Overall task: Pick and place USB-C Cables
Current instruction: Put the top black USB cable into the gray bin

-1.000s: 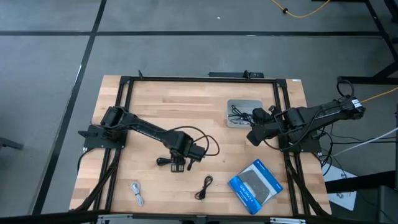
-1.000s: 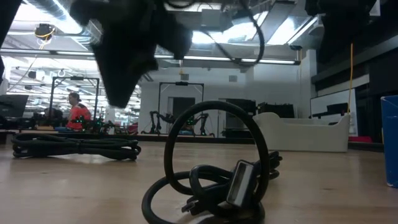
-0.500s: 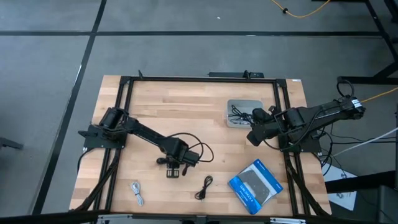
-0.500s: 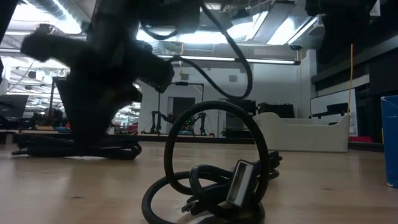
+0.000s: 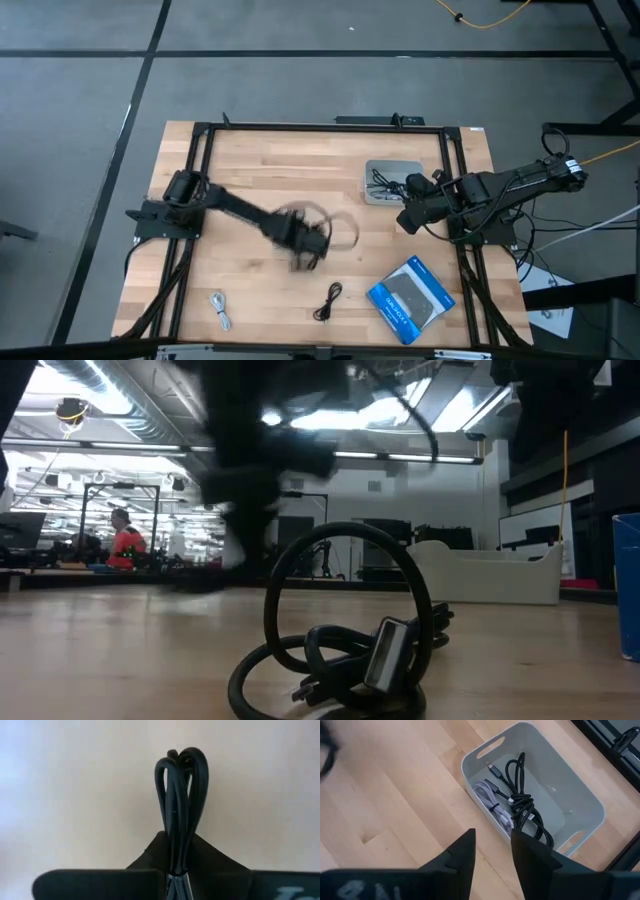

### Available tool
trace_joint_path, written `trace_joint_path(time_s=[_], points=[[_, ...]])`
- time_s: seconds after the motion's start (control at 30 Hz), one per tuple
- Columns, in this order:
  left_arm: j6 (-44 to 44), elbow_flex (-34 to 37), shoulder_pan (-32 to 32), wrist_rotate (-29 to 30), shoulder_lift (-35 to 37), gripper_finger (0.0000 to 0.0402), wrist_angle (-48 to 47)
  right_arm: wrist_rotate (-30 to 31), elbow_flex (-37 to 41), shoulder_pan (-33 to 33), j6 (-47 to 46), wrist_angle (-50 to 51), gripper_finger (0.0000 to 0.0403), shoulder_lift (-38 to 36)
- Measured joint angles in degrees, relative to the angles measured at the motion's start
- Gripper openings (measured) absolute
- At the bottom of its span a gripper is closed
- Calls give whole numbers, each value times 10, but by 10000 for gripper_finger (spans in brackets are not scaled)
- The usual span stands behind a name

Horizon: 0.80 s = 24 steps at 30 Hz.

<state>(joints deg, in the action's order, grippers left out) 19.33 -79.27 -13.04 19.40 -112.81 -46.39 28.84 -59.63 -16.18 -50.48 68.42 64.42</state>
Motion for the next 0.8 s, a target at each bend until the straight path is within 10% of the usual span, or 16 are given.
trace_joint_path(time_s=[0.23, 0.53, 0.8], points=[[-198, -171, 95, 102, 4, 31, 28, -3, 0, 0, 13, 0, 129, 0], [-270, -315, 300, -177, -26, 31, 150, -50, 0, -46, -14, 48, 129, 0], [-324, -457, 290, -259, -160, 31, 167, -45, 0, -91, -79, 53, 129, -1]])
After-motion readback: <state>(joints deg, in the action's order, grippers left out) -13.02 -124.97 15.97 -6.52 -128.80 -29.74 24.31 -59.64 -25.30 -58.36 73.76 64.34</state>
